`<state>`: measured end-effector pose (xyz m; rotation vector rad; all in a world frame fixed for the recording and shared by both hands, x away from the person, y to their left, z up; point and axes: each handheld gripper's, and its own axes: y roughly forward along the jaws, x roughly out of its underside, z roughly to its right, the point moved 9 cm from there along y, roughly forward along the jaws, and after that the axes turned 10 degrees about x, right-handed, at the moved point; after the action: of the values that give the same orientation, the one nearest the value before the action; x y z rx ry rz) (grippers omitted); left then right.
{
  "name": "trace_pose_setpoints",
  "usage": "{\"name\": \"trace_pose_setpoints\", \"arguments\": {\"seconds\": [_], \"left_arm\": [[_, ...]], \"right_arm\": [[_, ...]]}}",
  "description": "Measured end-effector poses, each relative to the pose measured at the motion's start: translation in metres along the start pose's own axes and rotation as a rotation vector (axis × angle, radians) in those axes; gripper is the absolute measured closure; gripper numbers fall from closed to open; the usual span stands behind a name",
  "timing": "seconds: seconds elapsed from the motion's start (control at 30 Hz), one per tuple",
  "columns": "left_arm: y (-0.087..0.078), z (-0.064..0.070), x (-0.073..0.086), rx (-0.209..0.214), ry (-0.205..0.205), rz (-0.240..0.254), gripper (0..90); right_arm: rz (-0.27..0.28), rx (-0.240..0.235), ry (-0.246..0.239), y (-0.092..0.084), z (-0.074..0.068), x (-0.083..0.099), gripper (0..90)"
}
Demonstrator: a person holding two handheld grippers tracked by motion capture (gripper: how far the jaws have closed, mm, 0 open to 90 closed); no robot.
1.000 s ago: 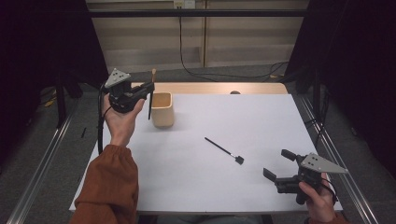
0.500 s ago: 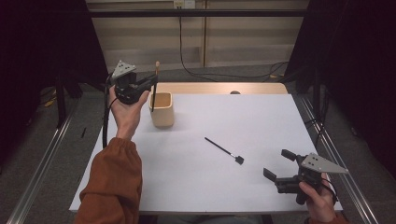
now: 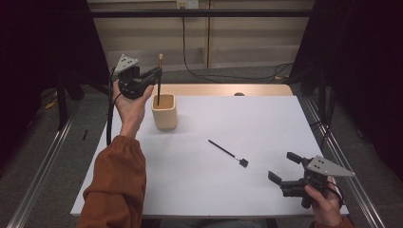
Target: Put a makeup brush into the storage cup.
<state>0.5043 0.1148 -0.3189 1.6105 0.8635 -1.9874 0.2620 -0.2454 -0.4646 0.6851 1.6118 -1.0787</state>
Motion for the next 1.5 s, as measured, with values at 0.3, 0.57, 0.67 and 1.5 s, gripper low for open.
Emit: {"name": "trace_pose_setpoints", "arguments": {"seconds": [0.3,0.57,0.67,1.5], "left_arm": [[0.008,-0.010,0.003,-0.023,-0.008,-0.010,84.1],[0.019,-0.017,0.008,-0.028,-0.019,-0.010,84.1],[0.022,-0.023,0.011,-0.050,-0.020,-0.019,84.1],[0.035,-0.031,0.031,-0.011,-0.060,-0.029,84.1]], "right_arm": [[-0.001,0.000,0.001,-0.001,0.000,0.000,0.0],[0.001,-0.001,-0.001,-0.001,0.000,0.000,0.0],[0.001,0.000,0.001,-0.001,0.000,0.000,0.0],[0.000,0.001,0.004,-0.001,0.001,0.001,0.0]]}}
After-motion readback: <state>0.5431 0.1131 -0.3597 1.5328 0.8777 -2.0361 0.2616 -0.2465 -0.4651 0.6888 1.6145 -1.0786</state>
